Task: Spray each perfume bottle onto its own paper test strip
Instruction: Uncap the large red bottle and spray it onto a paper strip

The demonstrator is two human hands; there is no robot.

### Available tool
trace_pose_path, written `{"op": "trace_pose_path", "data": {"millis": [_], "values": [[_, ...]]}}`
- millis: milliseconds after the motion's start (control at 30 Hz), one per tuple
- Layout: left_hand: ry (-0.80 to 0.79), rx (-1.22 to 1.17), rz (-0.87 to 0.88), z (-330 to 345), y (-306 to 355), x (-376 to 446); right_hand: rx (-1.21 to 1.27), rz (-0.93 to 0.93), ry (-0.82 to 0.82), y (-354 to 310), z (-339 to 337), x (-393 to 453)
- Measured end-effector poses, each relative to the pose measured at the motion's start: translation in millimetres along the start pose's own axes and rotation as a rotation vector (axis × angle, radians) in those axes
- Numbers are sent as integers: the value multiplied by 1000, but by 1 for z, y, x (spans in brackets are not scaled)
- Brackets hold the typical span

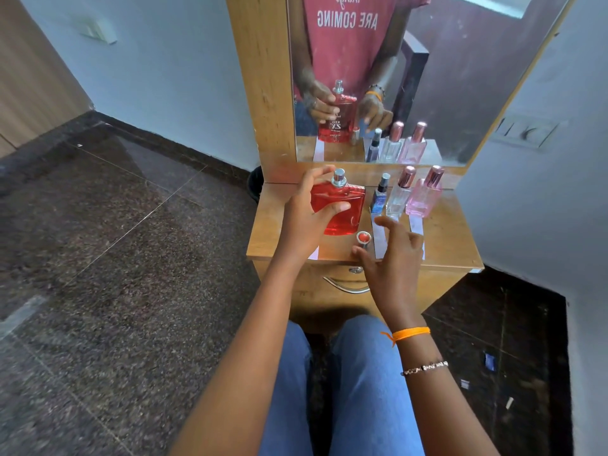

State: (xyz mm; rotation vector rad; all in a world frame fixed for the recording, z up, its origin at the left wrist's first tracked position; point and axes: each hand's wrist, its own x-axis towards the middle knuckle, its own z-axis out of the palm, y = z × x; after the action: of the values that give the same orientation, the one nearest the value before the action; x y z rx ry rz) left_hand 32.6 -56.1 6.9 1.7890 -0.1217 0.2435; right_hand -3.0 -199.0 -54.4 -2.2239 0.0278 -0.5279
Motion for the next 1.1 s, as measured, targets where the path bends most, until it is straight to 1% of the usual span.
{"op": "trace_pose_path", "data": {"millis": [67,100,133,200,267,333,500,567,667,867,967,1067,1100], "values": [[2,-3,4,0,0,0,56,-80,85,-9,-7,2],[-2,-10,6,0,0,0,94,-124,98,-15,-11,5],[-10,-20,9,0,2,0,129,-167,83,-21,-13,9],[-37,-44,19,1,4,1,188,-226,-3,-32,-16,20],[-52,-53,34,2,6,1,211,-254,-86,-40,-15,31],[-42,-48,48,2,6,2,206,-275,-124,-45,-13,39],[-19,-22,59,-1,1,8,291,-210,-192,-38,-10,48],[-16,-18,59,0,-3,6,306,-175,-162,-29,-12,48],[23,-25,71,2,-8,3,299,-124,-64,-15,-13,37],[63,-27,102,5,-9,0,218,12,-178,1,6,12],[76,-23,103,1,-7,-2,165,-2,-143,5,9,19],[90,-28,82,-6,-7,-3,117,-20,-160,2,4,22],[90,-22,73,-9,-7,-4,97,-44,-130,0,2,22]]}}
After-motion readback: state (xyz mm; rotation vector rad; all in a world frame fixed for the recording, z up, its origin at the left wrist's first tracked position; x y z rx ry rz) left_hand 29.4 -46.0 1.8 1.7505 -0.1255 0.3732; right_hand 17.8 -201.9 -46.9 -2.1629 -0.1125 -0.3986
